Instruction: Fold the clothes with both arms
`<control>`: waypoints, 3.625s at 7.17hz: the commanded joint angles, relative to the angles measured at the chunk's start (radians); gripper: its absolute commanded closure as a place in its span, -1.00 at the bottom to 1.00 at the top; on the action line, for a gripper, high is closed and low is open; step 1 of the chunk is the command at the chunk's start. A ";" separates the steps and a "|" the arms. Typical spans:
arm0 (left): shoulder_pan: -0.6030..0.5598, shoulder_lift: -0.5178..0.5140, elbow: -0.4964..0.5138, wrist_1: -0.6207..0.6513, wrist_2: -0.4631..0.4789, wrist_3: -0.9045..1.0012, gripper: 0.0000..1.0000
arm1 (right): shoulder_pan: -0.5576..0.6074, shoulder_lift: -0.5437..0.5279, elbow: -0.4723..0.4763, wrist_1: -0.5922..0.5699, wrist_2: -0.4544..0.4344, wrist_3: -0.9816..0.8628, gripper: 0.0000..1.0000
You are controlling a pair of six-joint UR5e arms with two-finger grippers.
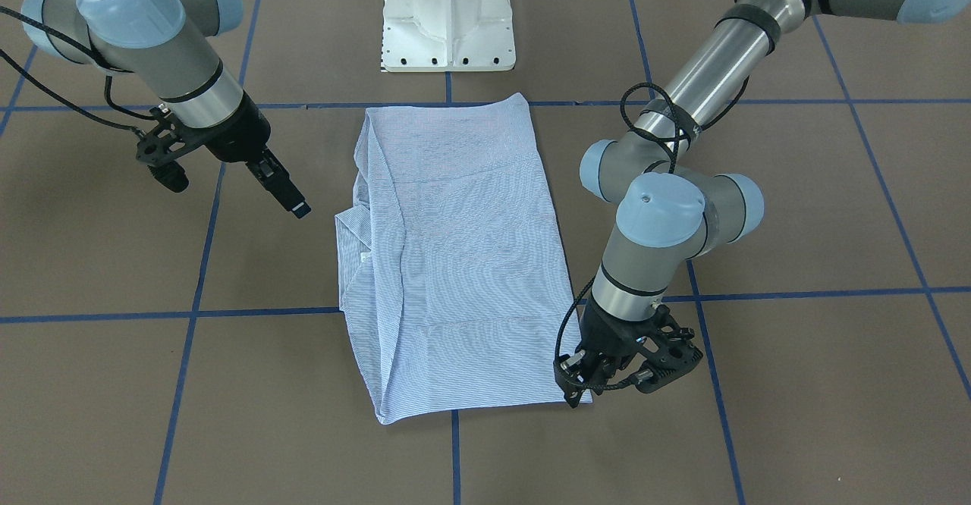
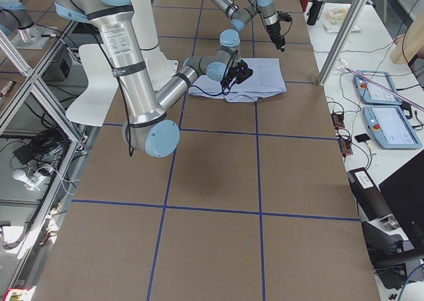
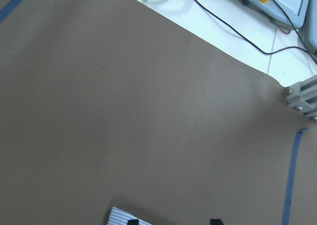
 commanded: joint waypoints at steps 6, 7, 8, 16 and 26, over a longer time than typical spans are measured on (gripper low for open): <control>-0.010 0.324 -0.447 0.075 -0.123 -0.006 -0.20 | -0.391 0.047 0.020 -0.136 -0.426 0.349 -0.97; -0.009 0.324 -0.447 0.075 -0.121 -0.008 -0.21 | -0.425 0.044 0.014 -0.138 -0.429 0.359 -0.97; -0.009 0.324 -0.447 0.075 -0.121 -0.008 -0.21 | -0.456 0.040 0.011 -0.139 -0.429 0.359 -0.97; -0.009 0.324 -0.440 0.077 -0.117 -0.011 -0.23 | -0.482 0.032 -0.007 -0.214 -0.418 0.357 -0.92; -0.009 0.326 -0.447 0.080 -0.117 -0.048 -0.24 | -0.478 0.030 0.029 -0.213 -0.423 0.385 1.00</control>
